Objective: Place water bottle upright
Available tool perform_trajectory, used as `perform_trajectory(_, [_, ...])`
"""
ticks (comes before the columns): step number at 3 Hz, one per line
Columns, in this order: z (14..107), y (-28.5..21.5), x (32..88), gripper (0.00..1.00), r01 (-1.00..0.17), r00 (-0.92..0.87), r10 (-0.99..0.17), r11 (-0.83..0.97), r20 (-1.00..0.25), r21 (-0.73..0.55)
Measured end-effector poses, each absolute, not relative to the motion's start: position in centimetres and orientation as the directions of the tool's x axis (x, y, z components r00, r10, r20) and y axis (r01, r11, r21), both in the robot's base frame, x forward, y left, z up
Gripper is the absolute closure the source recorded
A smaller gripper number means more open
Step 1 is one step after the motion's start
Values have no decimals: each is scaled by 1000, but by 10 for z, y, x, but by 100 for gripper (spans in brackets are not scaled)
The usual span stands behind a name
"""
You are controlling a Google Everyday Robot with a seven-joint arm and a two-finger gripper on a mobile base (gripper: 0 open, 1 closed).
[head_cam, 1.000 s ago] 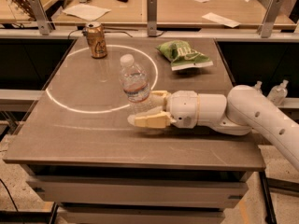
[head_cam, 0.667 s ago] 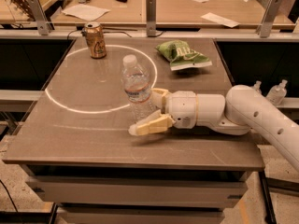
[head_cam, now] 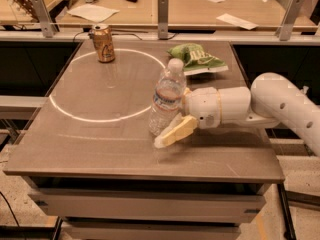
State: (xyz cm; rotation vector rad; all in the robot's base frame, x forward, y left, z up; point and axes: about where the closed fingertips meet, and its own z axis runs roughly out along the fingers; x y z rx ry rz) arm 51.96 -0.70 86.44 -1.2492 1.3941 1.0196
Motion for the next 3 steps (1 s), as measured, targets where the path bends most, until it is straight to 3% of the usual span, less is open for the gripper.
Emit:
perform_trajectory(1, [884, -35, 521, 0, -991, -15, -273, 132, -962, -23])
perform_trajectory(3, [904, -68, 527, 0, -985, -77, -338, 172, -938, 18])
